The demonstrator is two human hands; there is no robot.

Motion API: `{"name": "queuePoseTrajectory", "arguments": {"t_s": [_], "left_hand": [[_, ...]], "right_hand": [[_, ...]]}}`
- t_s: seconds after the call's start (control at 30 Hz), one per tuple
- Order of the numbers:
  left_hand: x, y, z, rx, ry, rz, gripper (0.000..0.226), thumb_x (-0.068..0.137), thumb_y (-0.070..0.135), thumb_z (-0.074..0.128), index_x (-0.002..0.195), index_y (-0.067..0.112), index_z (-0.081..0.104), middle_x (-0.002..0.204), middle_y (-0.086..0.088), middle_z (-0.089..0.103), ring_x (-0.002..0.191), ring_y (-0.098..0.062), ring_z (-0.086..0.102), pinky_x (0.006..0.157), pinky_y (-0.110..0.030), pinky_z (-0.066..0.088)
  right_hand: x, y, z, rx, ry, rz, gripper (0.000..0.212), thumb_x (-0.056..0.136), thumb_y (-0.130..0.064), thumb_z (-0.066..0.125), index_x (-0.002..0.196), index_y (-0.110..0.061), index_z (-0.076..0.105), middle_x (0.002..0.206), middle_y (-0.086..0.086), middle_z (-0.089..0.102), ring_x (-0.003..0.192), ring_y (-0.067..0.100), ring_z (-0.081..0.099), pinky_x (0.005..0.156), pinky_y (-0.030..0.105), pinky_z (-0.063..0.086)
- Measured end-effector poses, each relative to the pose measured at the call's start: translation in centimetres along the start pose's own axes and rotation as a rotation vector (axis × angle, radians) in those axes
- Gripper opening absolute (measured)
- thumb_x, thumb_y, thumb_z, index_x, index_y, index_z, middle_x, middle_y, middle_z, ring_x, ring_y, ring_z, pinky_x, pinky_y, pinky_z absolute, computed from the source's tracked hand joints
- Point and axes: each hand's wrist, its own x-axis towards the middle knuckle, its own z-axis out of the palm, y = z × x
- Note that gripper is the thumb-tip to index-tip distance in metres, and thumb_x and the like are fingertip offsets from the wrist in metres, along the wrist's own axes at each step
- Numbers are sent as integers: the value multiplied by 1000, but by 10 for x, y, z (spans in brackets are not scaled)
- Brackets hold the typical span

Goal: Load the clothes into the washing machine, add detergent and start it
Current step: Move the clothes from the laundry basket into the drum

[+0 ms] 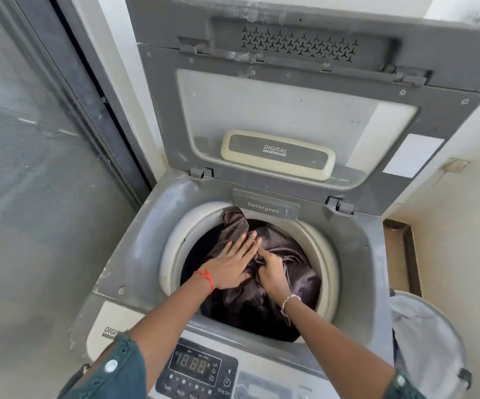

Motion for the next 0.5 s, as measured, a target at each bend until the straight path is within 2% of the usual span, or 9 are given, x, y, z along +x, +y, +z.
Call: {"name": "queuePoseTrajectory", "arguments": {"t_s": [0.1,0.23,0.3,0.37,0.43,0.5], "left_hand": [[17,-4,20,-31,-68,-32,78,96,22,42,147,17,-18,154,-3,-25,143,-20,-20,119,-44,2],[44,-8,49,4,-170,-49,80,96,27,44,147,19,-18,155,-2,-24,143,-20,-19,118,-44,-1],[52,-9,64,34,-212,-48,81,96,30,44,147,21,-18,154,-2,-25,143,-21,-19,117,-46,-3],[56,-8,77,84,-234,-44,82,95,35,44,146,23,-19,155,-3,-25,143,-21,-19,116,-48,-5],[56,-5,84,111,-233,-55,82,95,40,43,147,23,-18,155,-2,-24,144,-21,-18,116,-50,-6],[54,-2,79,104,-224,-84,82,95,44,41,146,22,-19,155,-2,-24,143,-21,-19,116,-51,-7]], "right_hand": [[15,30,16,-36,-97,82,63,71,16,34,125,-6,56,107,12,69,103,27,61,95,39,45],[29,66,22,-193,-258,240,67,82,11,31,142,-17,37,125,19,59,120,35,50,102,38,40],[34,77,21,-311,-364,315,69,88,7,33,149,-20,15,139,19,45,128,34,42,105,39,37],[36,84,20,-427,-438,385,75,91,2,38,149,-20,-4,154,12,20,139,30,25,112,44,27],[36,86,13,-540,-467,389,77,93,-3,40,148,-17,-13,158,6,-1,145,25,6,115,46,15],[37,82,2,-618,-489,360,78,93,-4,40,147,-15,-16,158,6,-10,146,22,-3,116,44,10]]}}
